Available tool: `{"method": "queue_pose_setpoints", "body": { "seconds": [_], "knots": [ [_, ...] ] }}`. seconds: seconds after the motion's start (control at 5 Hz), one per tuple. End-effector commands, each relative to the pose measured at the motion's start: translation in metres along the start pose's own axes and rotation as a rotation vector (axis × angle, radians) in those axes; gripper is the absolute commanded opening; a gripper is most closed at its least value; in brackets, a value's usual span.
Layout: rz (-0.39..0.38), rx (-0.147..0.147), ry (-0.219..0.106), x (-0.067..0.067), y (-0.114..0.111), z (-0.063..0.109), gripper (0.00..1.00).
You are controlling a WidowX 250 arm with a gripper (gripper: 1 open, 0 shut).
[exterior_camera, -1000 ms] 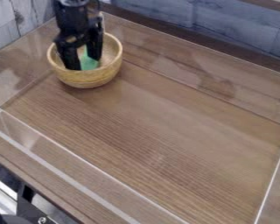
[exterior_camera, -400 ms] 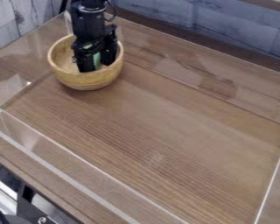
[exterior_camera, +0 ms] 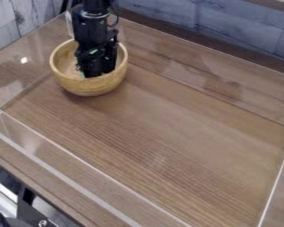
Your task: Move green stick from inside the wooden bowl to the table next to it
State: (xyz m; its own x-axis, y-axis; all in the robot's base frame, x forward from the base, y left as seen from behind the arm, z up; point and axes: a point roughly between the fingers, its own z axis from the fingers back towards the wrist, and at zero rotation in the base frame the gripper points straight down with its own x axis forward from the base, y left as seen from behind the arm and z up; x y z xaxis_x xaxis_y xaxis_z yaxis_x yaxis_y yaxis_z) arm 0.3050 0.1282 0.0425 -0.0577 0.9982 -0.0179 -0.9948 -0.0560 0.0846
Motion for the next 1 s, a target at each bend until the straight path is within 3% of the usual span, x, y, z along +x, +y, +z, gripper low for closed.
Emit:
{"method": "queue_pose_setpoints", "body": {
  "seconds": [0.0,0.4,0.8],
  "knots": [
    [0.055,-0.058,-0.022,0.008,-0.007,0.021,1.00],
    [0.132,-0.060,0.014,0.025,0.001,0.036,1.00],
    [0.239,-0.049,0.060,0.026,-0.004,0.078,1.00]
  ]
}}
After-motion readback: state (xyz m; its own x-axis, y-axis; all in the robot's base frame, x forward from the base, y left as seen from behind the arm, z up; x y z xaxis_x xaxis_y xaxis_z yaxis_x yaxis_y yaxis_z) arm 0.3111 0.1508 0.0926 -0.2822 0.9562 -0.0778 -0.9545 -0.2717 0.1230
